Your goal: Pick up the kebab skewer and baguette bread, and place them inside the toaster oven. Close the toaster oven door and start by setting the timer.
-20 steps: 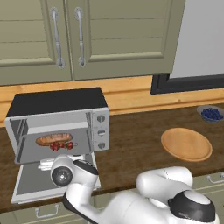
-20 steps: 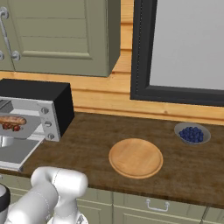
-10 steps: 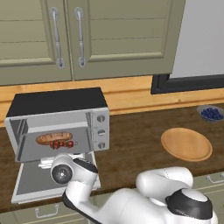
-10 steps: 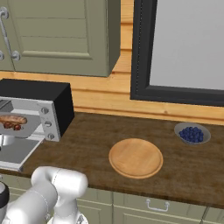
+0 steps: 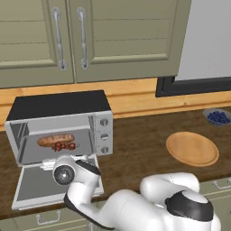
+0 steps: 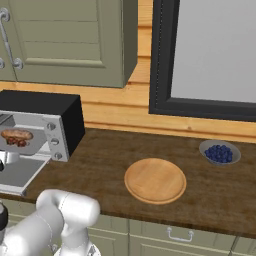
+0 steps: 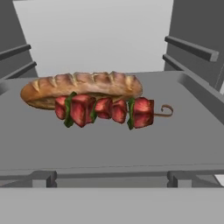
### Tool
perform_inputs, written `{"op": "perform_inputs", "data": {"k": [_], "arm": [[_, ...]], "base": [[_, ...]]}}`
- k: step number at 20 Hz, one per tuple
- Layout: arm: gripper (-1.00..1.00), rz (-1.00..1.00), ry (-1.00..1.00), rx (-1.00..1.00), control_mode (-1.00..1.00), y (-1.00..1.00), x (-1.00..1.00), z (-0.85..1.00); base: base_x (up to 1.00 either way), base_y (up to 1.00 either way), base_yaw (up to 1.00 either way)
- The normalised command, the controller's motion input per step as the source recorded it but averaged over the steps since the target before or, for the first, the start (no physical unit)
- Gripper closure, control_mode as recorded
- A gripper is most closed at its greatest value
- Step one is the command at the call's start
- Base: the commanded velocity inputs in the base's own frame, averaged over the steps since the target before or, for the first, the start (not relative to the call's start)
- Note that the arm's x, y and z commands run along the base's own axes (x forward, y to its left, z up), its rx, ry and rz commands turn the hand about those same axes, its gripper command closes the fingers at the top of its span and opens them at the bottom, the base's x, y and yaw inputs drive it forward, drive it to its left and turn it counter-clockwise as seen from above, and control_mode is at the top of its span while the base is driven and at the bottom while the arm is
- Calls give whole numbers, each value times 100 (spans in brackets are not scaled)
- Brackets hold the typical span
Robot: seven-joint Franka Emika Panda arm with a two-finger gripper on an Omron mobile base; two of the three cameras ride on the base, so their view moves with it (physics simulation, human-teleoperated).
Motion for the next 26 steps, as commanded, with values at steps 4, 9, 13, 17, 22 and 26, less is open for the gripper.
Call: {"op": "perform_inputs", "data": {"k": [4,9,13,17,22,26], "arm": [[-100,0,0,0,-100,0,24,0],[-100,0,0,0,-100,0,26,0],[-100,0,0,0,-100,0,29,0],[-100,1,0,0,-100,0,28,0],[-100,1,0,0,-100,0,28,0],[-100,1,0,0,-100,0,33,0]], "base": [[0,0,0],[0,0,0],[0,0,0],[0,0,0],[0,0,0],[0,0,0]]}}
